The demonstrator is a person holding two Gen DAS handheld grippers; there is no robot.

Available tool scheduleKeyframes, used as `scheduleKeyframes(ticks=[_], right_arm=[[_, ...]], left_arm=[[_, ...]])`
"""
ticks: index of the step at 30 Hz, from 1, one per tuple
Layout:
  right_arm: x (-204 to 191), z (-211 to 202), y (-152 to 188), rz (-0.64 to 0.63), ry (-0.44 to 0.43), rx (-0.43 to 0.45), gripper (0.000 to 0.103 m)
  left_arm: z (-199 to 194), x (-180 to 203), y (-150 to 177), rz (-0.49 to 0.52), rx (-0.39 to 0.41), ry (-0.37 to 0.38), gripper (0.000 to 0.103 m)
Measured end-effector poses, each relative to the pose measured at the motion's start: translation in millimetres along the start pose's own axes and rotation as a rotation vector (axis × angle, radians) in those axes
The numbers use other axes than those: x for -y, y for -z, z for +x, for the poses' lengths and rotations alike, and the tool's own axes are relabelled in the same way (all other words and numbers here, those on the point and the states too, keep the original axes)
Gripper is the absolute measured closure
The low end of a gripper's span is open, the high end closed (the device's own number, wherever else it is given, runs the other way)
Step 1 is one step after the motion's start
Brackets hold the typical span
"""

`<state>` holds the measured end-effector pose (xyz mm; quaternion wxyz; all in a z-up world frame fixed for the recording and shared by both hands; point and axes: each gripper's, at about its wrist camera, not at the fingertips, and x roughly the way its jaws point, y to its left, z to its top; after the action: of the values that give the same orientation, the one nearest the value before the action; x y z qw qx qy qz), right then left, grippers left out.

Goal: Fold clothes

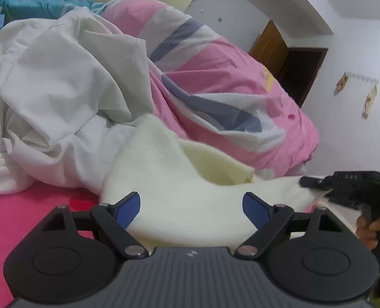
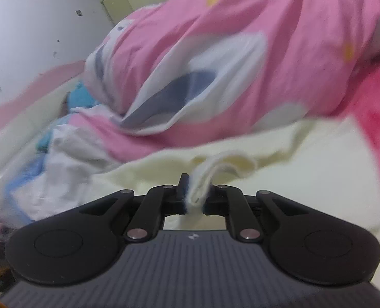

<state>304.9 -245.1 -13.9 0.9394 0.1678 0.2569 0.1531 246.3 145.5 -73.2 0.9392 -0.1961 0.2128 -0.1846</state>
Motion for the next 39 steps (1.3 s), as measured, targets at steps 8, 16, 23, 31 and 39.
scheduleKeyframes(ticks=[8,16,23,31,39], right_arm=[[49.2,4.8,0.0,-0.024,0.148,-0.012,0.095],[80.7,-10.2,-4.1,-0.014,0.220,0.039,0.095],[112.4,-2.4,-2.4,0.031,0.249,0.014,0.095],[143.6,20.8,10.9,0.072,0.218,-0.119,0.093],[185.5,7.5,10.9,0.351,0.054,-0.132,0.080]], left_arm=[[11.2,5.2,6.9,0.059,-0.052,-0.047,0.016],[19.2,7.5,12.0,0.093,-0.091,-0.073,0.016],[21.0,9.0,14.3,0.110,-0.106,-0.072,0.016],[26.3,5.3,15.3,0.091,-0.140,-0.081,0.016],[28.5,3.7,15.7,0.085,-0.155,-0.083,0.016]])
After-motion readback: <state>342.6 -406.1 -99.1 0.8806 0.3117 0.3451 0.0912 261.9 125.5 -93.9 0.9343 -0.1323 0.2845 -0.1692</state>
